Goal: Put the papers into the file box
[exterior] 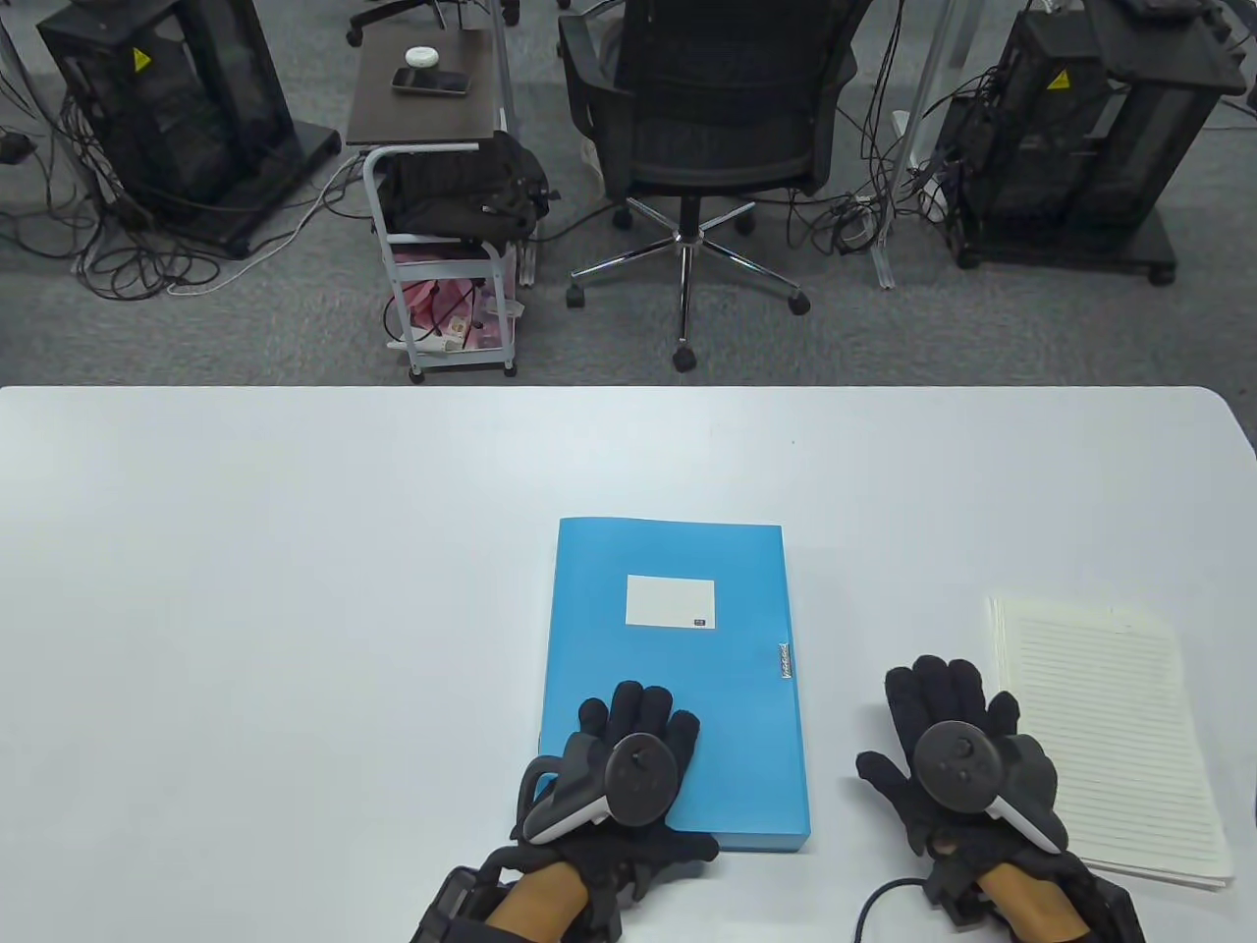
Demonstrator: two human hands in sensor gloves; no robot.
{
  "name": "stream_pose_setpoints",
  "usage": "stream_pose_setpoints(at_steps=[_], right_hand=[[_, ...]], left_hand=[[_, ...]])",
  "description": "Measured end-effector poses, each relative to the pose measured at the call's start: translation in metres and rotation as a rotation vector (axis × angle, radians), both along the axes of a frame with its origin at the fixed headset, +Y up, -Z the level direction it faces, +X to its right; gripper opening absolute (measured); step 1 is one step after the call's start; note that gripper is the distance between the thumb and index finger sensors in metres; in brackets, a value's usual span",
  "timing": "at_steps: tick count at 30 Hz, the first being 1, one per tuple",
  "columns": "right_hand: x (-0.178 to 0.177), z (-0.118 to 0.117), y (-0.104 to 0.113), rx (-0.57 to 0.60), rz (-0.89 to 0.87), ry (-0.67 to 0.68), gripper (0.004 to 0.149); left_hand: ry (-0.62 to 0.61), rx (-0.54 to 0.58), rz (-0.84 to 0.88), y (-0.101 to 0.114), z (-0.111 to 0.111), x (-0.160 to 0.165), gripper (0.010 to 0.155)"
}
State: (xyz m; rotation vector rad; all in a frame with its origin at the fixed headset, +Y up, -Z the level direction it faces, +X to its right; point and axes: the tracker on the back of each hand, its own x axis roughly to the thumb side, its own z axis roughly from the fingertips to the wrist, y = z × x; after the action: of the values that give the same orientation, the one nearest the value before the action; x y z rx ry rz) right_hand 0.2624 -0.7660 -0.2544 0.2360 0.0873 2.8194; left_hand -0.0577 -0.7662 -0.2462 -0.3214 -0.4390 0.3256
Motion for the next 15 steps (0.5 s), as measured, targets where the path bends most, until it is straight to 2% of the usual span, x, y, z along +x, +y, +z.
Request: stream_pose_setpoints(at_steps=[3, 8, 11, 15], right_hand=[[-0.001, 0.004, 0.003, 0.015, -0.017, 0.016, 0.080], [-0.015, 0.019, 0.020, 0.032, -0.069, 0.134, 0.058], [-0.035, 0.034, 0.029, 0.024, -0.091, 0.277, 0.056], [-0.062, 0.045, 0.021, -0.017, -0.026, 0.411, 0.060]], left_hand=[[-0.003, -0.036, 0.074, 0.002, -0.003, -0.005, 0.104], [0.033, -0.020, 0.129, 0.003, -0.004, -0.009, 0.100], [0.023, -0.048, 0.149, 0.003, -0.006, -0.010, 0.098], [0.021, -0.034, 0.140, 0.002, -0.005, -0.010, 0.097]])
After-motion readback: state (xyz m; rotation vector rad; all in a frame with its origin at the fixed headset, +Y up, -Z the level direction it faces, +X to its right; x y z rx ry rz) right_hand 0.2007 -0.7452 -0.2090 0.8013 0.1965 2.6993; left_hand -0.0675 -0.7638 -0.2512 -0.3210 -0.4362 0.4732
